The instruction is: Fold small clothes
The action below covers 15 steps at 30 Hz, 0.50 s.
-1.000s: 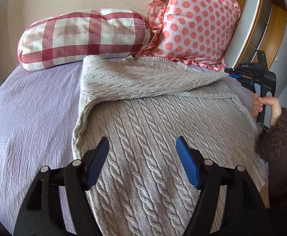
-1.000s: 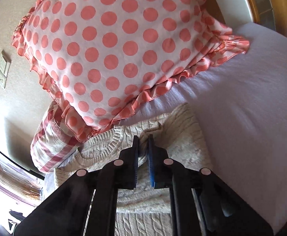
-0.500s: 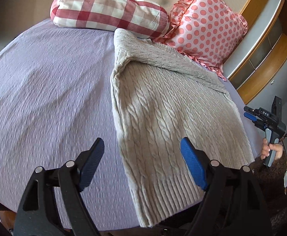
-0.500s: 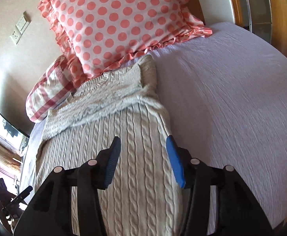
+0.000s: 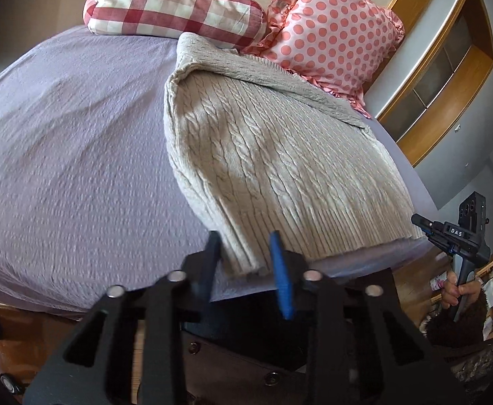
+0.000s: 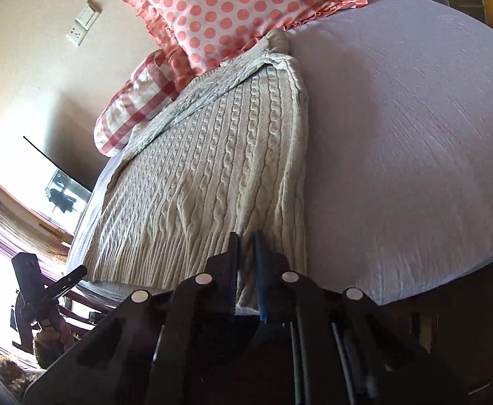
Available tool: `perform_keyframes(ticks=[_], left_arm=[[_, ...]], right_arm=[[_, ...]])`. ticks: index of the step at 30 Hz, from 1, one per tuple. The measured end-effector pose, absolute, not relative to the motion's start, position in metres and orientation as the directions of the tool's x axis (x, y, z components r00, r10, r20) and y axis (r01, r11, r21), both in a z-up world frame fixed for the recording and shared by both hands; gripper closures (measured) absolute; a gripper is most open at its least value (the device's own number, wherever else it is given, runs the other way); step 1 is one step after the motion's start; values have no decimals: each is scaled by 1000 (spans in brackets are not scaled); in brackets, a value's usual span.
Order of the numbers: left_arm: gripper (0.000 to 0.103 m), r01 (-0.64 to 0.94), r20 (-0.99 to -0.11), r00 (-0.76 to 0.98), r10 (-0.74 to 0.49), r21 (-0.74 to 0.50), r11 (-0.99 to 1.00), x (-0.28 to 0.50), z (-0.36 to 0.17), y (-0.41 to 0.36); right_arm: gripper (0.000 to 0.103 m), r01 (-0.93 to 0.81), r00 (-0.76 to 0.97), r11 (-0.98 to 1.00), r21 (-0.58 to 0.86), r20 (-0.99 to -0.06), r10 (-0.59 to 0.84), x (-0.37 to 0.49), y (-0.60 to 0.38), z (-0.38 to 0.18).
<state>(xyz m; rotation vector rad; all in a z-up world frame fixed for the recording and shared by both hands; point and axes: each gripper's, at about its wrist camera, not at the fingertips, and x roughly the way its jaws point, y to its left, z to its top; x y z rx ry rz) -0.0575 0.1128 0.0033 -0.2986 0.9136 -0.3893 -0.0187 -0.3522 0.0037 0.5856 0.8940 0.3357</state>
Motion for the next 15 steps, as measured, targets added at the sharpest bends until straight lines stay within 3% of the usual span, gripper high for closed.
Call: perform_keyframes(ticks=[5, 9, 15], left_arm=[[93, 234, -650, 552, -522, -481, 845, -37, 19, 120], [93, 241, -587, 619, -522, -491, 837, -13, 54, 136], [94, 296, -566, 665, -487, -400, 868, 73, 104, 129]], right_arm=[[97, -91, 702, 721, 687, -469, 535, -3, -371, 38], [98, -98, 756, 714, 693, -415, 507, 14, -386, 66], [103, -125, 794, 671, 731, -332, 509, 108, -395, 104]])
